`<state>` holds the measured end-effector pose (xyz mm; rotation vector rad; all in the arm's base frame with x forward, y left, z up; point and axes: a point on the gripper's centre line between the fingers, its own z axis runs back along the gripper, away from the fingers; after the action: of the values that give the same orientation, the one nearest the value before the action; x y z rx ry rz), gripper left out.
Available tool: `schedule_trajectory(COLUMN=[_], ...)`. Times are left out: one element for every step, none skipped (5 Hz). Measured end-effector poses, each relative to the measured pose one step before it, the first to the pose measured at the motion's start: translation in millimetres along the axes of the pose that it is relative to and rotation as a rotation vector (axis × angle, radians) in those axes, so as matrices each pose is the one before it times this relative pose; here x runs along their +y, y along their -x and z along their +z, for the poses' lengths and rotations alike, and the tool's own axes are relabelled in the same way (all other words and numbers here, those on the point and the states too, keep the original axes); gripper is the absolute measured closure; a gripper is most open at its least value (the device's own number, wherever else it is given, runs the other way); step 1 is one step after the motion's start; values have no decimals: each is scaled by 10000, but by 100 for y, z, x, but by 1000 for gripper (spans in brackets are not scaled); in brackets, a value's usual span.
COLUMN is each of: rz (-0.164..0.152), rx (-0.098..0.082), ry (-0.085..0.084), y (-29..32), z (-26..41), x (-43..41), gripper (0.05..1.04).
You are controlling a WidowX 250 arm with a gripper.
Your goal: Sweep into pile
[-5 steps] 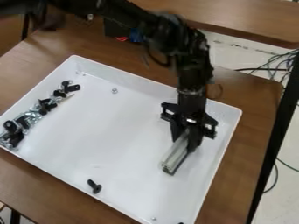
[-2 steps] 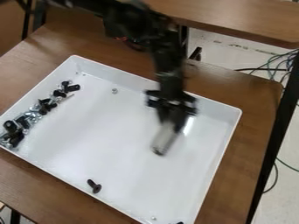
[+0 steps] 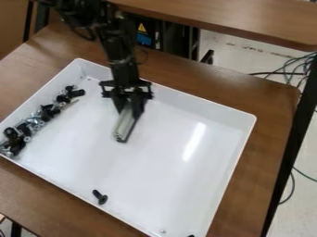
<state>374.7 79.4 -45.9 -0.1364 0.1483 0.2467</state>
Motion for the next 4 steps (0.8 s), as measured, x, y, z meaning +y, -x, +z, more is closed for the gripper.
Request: schedule_trajectory(rz=[169,444,1014,297], rx=[334,-80,-515,-162], ry=[31,25,72,-166], y=[-767,-40,-86,638], z=[106,325,547,160], x=[1457,2011,3455,1118], gripper=[731,731,731,731])
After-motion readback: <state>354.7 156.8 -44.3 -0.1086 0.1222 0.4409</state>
